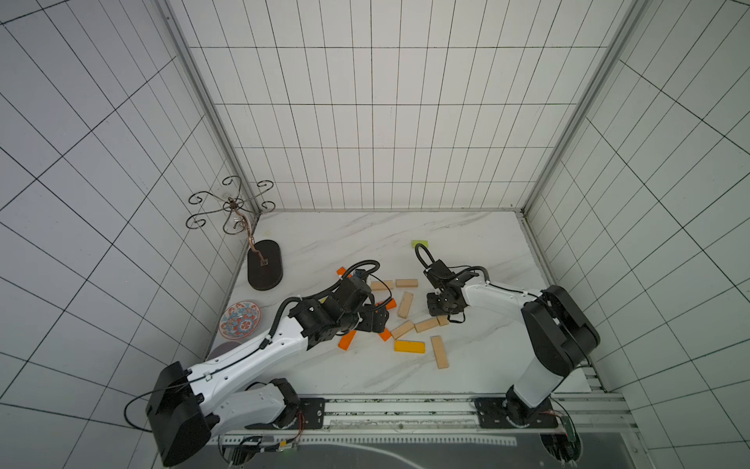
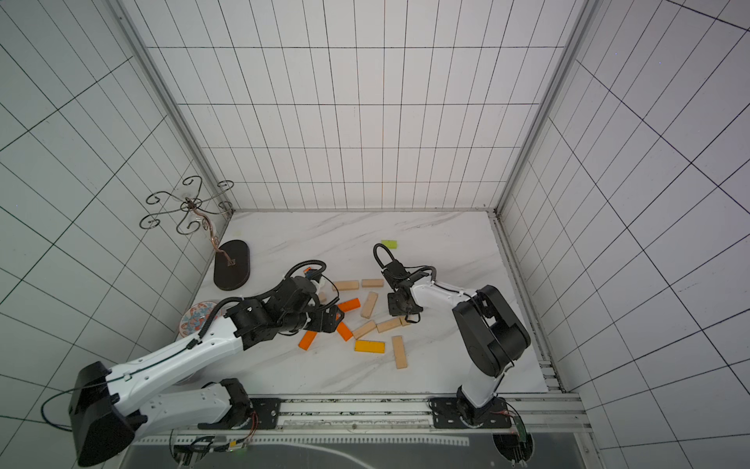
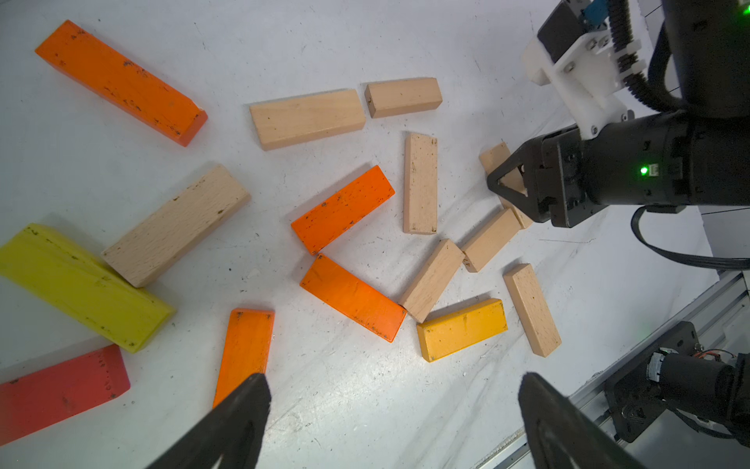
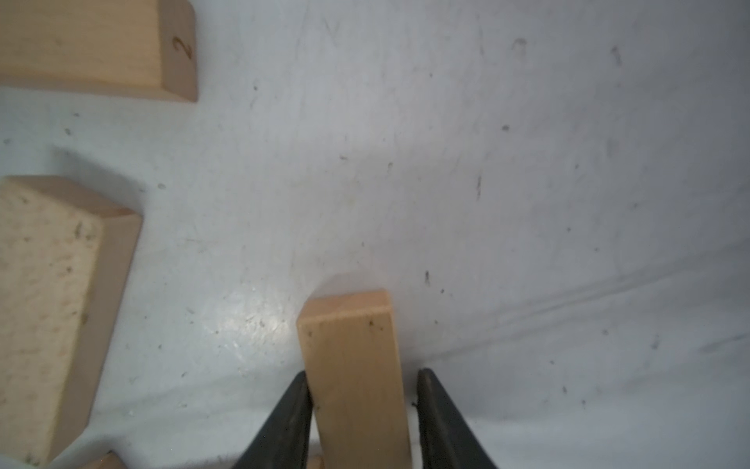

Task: Assemble a giraffe with building blocks
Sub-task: Move the building block to the center of the board.

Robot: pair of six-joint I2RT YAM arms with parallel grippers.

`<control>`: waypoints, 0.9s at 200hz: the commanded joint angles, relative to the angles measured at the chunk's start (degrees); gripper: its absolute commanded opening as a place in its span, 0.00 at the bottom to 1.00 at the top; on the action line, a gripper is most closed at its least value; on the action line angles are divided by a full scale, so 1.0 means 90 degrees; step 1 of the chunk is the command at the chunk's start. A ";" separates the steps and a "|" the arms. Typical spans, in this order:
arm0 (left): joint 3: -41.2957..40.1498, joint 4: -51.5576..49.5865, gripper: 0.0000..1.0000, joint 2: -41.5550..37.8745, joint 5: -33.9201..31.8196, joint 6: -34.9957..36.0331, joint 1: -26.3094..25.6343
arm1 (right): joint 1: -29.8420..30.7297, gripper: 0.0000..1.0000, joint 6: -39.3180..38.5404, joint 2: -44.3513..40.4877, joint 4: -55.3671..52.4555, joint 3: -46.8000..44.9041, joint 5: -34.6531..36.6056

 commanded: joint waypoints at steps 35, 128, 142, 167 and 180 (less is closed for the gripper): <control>0.0133 0.0197 0.96 0.0231 -0.0023 0.0110 -0.0024 | -0.0443 0.27 0.0045 0.0085 -0.0071 -0.0161 0.0311; 0.0270 0.0274 0.96 0.0430 -0.0110 0.0181 0.0100 | -0.1554 0.20 -0.0256 0.1367 -0.0382 0.2040 0.0445; 0.0237 0.0329 0.96 0.0442 -0.0063 0.0207 0.0204 | -0.1626 0.21 -0.0245 0.1627 -0.0437 0.2397 0.0354; 0.0227 0.0449 0.96 0.0531 0.0129 0.0309 0.0461 | -0.1662 0.24 -0.0226 0.1984 -0.0518 0.2899 0.0241; 0.0269 0.0480 0.96 0.0623 0.0235 0.0386 0.0574 | -0.1658 0.28 -0.0246 0.2152 -0.0614 0.3157 0.0146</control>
